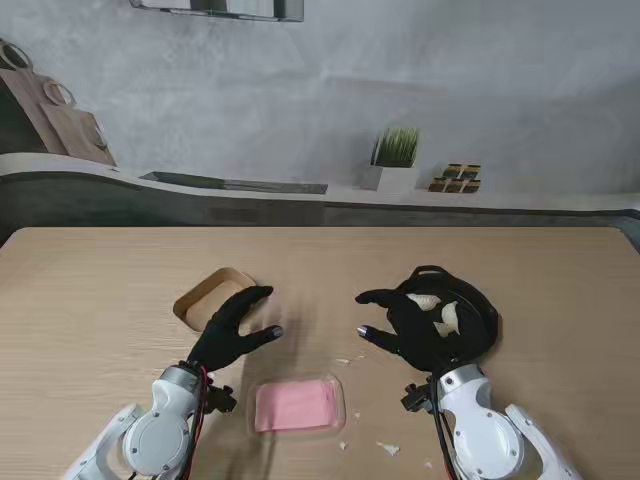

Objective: Load dumplings into a food container

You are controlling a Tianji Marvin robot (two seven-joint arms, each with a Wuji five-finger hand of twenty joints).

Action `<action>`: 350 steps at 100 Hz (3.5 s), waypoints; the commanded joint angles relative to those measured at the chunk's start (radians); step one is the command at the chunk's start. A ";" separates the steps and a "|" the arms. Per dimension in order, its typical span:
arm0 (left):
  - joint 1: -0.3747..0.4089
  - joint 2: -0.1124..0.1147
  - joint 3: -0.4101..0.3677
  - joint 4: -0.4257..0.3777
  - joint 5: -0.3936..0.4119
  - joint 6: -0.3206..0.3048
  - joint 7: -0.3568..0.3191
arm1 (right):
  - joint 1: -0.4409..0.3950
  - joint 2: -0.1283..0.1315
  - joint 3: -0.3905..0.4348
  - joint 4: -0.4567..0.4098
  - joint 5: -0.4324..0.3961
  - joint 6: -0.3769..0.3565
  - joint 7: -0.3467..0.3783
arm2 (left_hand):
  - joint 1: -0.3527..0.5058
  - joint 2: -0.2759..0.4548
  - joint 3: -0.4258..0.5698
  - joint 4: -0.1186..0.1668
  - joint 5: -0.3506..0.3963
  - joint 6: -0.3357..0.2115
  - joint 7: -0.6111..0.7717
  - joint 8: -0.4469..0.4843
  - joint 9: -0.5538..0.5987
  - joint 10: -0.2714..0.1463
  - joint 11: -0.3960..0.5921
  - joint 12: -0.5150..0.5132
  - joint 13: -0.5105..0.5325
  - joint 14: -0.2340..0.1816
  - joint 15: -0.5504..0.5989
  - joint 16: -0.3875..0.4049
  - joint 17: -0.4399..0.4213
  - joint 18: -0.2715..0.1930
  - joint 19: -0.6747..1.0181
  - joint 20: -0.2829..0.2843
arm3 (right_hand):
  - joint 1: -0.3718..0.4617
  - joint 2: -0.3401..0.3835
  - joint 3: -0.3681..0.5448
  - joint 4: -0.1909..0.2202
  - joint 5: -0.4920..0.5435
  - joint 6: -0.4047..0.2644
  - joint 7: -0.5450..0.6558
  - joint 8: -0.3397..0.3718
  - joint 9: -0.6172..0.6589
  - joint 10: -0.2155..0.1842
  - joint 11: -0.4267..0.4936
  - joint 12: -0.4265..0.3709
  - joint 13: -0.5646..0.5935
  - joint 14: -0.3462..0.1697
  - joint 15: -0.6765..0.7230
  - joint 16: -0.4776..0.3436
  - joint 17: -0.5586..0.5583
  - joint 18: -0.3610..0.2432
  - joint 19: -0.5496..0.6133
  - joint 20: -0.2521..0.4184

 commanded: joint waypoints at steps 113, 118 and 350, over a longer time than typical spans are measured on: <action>-0.250 0.111 0.083 0.069 0.719 0.384 -0.301 | -0.072 -0.019 0.077 -0.048 -0.007 -0.068 -0.051 | -0.061 -0.118 0.071 0.024 0.262 0.115 0.037 0.028 0.331 0.080 0.178 0.184 0.104 0.040 0.227 0.151 -0.098 0.026 -0.040 0.033 | -0.006 -0.012 0.014 0.023 0.002 -0.010 -0.001 0.001 0.008 -0.005 0.008 0.005 0.006 -0.017 0.011 0.007 0.015 -0.028 -0.007 0.000; -0.268 0.111 0.104 0.089 0.712 0.398 -0.303 | -0.071 -0.019 0.077 -0.047 -0.008 -0.070 -0.052 | -0.067 -0.129 0.093 0.021 0.293 0.114 0.073 0.049 0.375 0.088 0.192 0.197 0.122 0.051 0.253 0.160 -0.091 0.032 -0.038 0.033 | -0.006 -0.012 0.015 0.023 0.003 -0.008 -0.001 0.001 0.009 -0.006 0.008 0.005 0.007 -0.015 0.012 0.008 0.016 -0.027 -0.006 0.001; -0.463 0.055 0.474 0.212 0.522 0.192 -0.088 | -0.068 -0.026 0.082 -0.032 -0.016 -0.089 -0.088 | -0.095 -0.265 0.323 -0.007 0.059 -0.099 0.075 0.052 0.053 -0.005 0.067 0.051 0.083 -0.003 0.157 0.091 -0.072 0.040 -0.027 0.071 | -0.006 -0.009 0.049 0.018 0.030 0.000 -0.002 0.007 0.040 0.000 0.007 0.009 0.024 -0.011 0.020 0.013 0.027 -0.019 -0.001 0.001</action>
